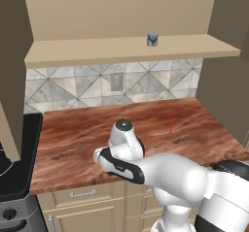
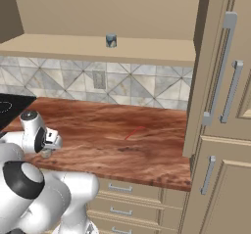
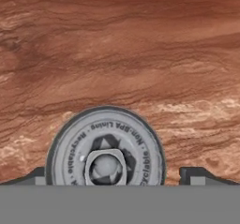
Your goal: Restock the canned food cabinet by taking the new fresh canned food from the counter and placing it in the cabinet. Then, take the old canned food from the cabinet and place it on the counter.
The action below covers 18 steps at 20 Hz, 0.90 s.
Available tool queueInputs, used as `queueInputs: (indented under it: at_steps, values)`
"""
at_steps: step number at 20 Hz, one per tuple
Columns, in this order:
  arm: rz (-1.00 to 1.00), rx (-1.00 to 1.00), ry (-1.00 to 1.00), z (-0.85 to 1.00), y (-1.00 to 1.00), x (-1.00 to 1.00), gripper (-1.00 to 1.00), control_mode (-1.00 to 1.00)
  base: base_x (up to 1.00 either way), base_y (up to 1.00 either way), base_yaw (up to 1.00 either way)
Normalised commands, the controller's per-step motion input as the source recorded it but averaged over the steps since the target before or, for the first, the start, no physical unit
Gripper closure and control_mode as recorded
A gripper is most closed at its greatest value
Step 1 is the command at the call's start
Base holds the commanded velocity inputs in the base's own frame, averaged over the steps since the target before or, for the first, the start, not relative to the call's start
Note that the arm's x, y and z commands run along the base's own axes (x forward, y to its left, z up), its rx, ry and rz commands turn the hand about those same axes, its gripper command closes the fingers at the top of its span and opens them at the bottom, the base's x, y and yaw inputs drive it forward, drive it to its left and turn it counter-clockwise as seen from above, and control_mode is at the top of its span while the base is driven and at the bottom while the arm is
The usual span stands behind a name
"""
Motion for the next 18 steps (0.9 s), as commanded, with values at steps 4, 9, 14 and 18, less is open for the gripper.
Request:
queueInputs:
  at_steps: [4,9,14,18]
  values:
    - [0.0,-0.02,-0.06,-0.26,0.06,0.01,-1.0,-1.0,0.0,0.0,0.0]
    - [0.0,-0.01,-0.08,-0.17,0.03,0.07,-1.0,-1.0,0.0,0.0,0.0]
    - [0.0,0.0,0.0,-0.11,0.0,0.01,1.0,-1.0,0.0,0.0,0.0]
    - [0.0,0.0,0.0,0.0,0.0,0.0,1.0,-1.0,0.0,0.0,0.0]
